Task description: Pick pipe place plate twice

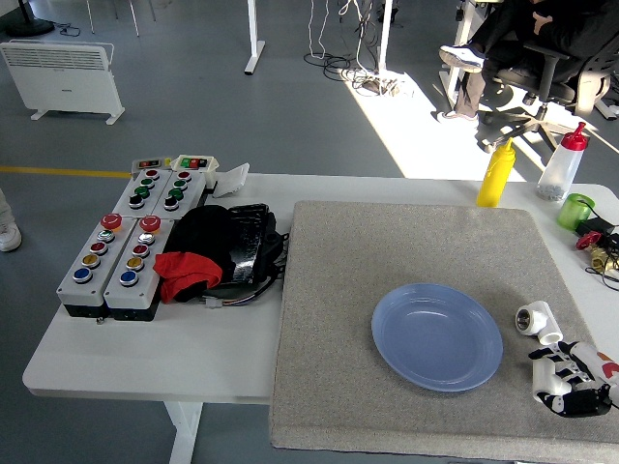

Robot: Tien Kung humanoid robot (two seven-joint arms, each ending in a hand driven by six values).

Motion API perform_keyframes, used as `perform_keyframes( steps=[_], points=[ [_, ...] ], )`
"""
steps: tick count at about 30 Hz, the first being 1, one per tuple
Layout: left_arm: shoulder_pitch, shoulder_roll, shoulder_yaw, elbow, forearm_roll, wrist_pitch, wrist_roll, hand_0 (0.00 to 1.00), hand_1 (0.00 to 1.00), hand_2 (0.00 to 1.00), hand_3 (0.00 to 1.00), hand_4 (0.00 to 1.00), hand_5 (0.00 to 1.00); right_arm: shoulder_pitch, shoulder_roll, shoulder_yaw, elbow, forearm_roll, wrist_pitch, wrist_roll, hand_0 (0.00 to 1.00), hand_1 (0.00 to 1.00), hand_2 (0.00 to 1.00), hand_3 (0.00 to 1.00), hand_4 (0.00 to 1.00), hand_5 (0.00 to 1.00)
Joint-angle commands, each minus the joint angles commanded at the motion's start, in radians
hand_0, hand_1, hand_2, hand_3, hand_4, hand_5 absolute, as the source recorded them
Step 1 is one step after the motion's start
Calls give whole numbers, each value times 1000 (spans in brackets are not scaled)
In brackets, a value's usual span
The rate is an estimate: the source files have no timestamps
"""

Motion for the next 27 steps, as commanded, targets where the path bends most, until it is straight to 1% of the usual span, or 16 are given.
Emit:
perform_keyframes(
  steps=[5,9,14,17,18,19,22,24,27],
  points=[
    [1,0,0,0,0,1,0,653,614,608,601,296,998,-1,-2,11,12,7,-18,14,352,490,614,693,644,74],
    [4,-1,-3,-1,4,0,0,653,614,608,601,298,998,1,-1,19,36,8,-33,24,348,484,610,687,636,68],
    [9,-2,-5,-2,9,-1,0,652,614,608,601,298,998,24,-6,7,67,14,-54,44,347,484,608,685,640,72],
    [11,-2,-6,-4,11,-1,0,652,614,608,601,298,998,53,-10,-14,77,21,-62,52,347,484,608,685,640,72],
    [11,-2,-5,-4,10,-1,0,652,613,608,601,298,998,65,-10,-23,78,24,-64,54,346,484,607,681,625,52],
    [12,-2,-4,-4,9,0,0,652,613,608,601,298,998,75,-11,-32,78,27,-66,56,346,484,607,681,625,52],
    [13,-2,-2,-5,9,-1,0,652,613,608,601,298,998,125,-12,-75,69,36,-70,60,346,484,607,681,625,52],
    [14,-3,-1,-5,9,-1,0,652,614,608,602,298,998,137,-12,-85,66,38,-71,61,352,484,608,681,614,44],
    [16,-3,2,-6,7,-1,0,652,614,608,602,298,998,206,-6,-152,37,47,-76,67,352,484,608,681,614,44]
  ],
)
